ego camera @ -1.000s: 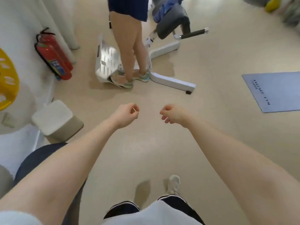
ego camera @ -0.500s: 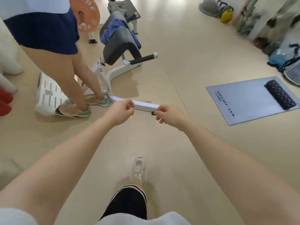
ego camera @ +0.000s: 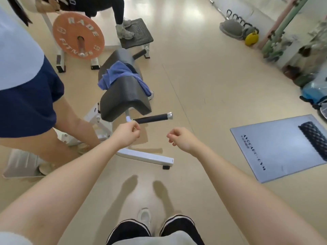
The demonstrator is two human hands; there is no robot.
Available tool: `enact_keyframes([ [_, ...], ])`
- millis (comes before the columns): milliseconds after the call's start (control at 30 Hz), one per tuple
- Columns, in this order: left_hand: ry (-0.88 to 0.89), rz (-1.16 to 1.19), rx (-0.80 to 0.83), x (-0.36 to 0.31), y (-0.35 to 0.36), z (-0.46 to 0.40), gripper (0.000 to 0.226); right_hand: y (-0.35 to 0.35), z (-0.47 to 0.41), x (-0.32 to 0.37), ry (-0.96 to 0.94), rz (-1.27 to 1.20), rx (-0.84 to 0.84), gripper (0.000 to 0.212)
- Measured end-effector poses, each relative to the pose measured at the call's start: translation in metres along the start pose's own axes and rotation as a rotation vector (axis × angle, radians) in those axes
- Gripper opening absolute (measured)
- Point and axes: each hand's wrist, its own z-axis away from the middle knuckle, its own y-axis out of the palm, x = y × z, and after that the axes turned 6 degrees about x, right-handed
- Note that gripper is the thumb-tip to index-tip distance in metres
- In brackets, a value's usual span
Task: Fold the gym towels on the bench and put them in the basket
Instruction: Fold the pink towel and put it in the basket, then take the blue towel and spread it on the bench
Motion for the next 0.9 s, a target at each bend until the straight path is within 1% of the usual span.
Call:
enact_keyframes([
  [100, -0.043, -0.009, -0.048, 0.0, -0.024, -0.058, 0.011, -0.026, -0.064, 0.016, -0.014, 0.016, 0.028, 0.013],
  [167, -0.075, 0.02, -0.101, 0.001, -0.036, -0.097, 0.018, -0.039, -0.113, 0.027, -0.02, 0.035, 0.064, 0.014],
  [233, -0.117, 0.041, -0.131, 0.006, -0.045, -0.138, 0.026, -0.048, -0.164, 0.037, -0.026, 0.077, 0.1, 0.021],
  [333, -0.196, 0.022, -0.152, 0.024, -0.058, -0.206, 0.048, -0.062, -0.245, 0.057, -0.041, 0.144, 0.15, 0.028],
  [400, -0.306, 0.009, -0.153, 0.033, -0.066, -0.25, 0.062, -0.072, -0.298, 0.074, -0.038, 0.161, 0.186, 0.035],
  [467, -0.436, -0.058, -0.152, 0.036, -0.073, -0.285, 0.075, -0.078, -0.344, 0.087, -0.06, 0.184, 0.206, 0.038],
  [533, -0.505, -0.138, -0.194, 0.038, -0.079, -0.311, 0.086, -0.079, -0.384, 0.1, -0.1, 0.217, 0.222, 0.038],
  [600, -0.54, -0.152, -0.219, 0.042, -0.082, -0.326, 0.094, -0.075, -0.419, 0.111, -0.137, 0.258, 0.25, 0.036],
  [700, -0.566, -0.091, -0.199, 0.049, -0.081, -0.331, 0.095, -0.058, -0.468, 0.119, -0.231, 0.376, 0.314, 0.029],
  [733, -0.567, -0.087, -0.201, 0.05, -0.08, -0.331, 0.095, -0.05, -0.479, 0.121, -0.241, 0.43, 0.336, 0.035],
  [800, -0.569, -0.08, -0.219, 0.049, -0.078, -0.33, 0.094, -0.04, -0.493, 0.126, -0.203, 0.516, 0.398, 0.056],
  [833, -0.567, -0.072, -0.231, 0.049, -0.078, -0.331, 0.093, -0.039, -0.496, 0.128, -0.194, 0.533, 0.424, 0.063],
  [867, -0.566, -0.064, -0.235, 0.049, -0.079, -0.331, 0.093, -0.04, -0.5, 0.129, -0.209, 0.522, 0.431, 0.065],
  [900, -0.568, -0.057, -0.236, 0.048, -0.08, -0.33, 0.093, -0.043, -0.502, 0.129, -0.246, 0.498, 0.418, 0.062],
])
